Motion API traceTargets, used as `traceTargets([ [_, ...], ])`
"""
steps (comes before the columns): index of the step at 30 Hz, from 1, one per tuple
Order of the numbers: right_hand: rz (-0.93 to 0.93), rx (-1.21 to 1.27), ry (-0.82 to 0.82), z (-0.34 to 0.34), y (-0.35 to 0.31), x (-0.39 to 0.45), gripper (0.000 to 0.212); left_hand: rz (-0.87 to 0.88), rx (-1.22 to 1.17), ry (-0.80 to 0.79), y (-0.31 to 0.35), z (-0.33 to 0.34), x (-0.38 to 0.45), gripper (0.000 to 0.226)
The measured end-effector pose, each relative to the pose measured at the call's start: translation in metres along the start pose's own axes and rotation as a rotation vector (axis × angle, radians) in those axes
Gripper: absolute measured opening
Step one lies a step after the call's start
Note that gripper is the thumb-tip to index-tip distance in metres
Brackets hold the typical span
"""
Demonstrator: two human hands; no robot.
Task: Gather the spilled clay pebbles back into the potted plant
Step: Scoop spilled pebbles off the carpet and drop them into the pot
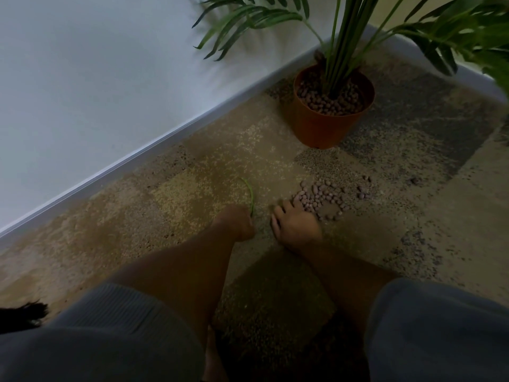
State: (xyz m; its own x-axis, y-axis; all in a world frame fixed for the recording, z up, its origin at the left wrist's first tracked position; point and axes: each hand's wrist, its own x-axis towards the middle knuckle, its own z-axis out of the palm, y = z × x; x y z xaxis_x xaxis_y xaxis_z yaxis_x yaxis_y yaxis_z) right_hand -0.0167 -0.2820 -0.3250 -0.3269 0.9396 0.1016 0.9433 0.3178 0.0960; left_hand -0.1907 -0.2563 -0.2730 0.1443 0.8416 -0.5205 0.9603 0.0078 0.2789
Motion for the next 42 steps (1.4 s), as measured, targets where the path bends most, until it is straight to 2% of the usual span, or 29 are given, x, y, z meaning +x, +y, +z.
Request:
traceTargets([
  [6,0.005,0.027,-0.073,-0.006,-0.007,-0.003,0.033,-0.017,-0.038,0.033,0.000,-0.001,-0.002,0.024],
  [10,-0.018,0.063,-0.059,-0.008,-0.007,0.001,0.032,-0.046,-0.122,0.175,0.008,-0.007,-0.003,0.020],
  [12,-0.018,0.134,-0.064,-0.010,-0.007,0.007,0.033,-0.064,-0.208,0.273,0.010,-0.008,0.000,0.018],
  [15,0.102,0.371,-0.063,-0.016,-0.002,0.018,0.033,-0.069,-0.351,0.348,0.012,-0.008,0.006,0.012],
  [17,0.243,0.594,-0.085,-0.020,0.002,0.024,0.031,-0.101,-0.434,0.398,0.015,-0.007,0.011,0.017],
  [18,0.354,0.781,-0.111,-0.024,0.003,0.026,0.031,-0.139,-0.514,0.419,0.017,-0.007,0.013,0.020],
  [21,0.803,1.538,-0.160,-0.038,0.005,0.036,0.029,-0.291,-0.977,0.386,0.023,-0.007,0.021,0.018],
  [23,1.004,1.979,-0.211,-0.045,0.010,0.041,0.023,-0.385,-1.334,0.336,0.030,-0.010,0.027,0.015],
  [26,1.130,2.515,-0.218,-0.051,0.018,0.043,0.022,-0.411,-1.799,0.240,0.043,-0.016,0.033,0.018],
  [30,1.093,2.872,-0.133,-0.053,0.023,0.039,0.025,-0.356,-2.073,0.061,0.056,-0.020,0.026,0.022],
  [32,1.086,2.958,-0.090,-0.056,0.024,0.040,0.027,-0.373,-2.169,0.023,0.063,-0.021,0.023,0.024],
  [35,1.141,2.988,-0.014,-0.063,0.023,0.046,0.028,-0.372,-2.242,0.058,0.078,-0.024,0.022,0.032],
  [40,1.213,2.907,0.202,-0.084,0.024,0.059,0.031,-0.333,-2.372,0.071,0.102,-0.042,0.026,0.040],
  [42,1.222,2.834,0.262,-0.092,0.029,0.064,0.038,-0.322,-2.358,0.107,0.113,-0.050,0.029,0.046],
])
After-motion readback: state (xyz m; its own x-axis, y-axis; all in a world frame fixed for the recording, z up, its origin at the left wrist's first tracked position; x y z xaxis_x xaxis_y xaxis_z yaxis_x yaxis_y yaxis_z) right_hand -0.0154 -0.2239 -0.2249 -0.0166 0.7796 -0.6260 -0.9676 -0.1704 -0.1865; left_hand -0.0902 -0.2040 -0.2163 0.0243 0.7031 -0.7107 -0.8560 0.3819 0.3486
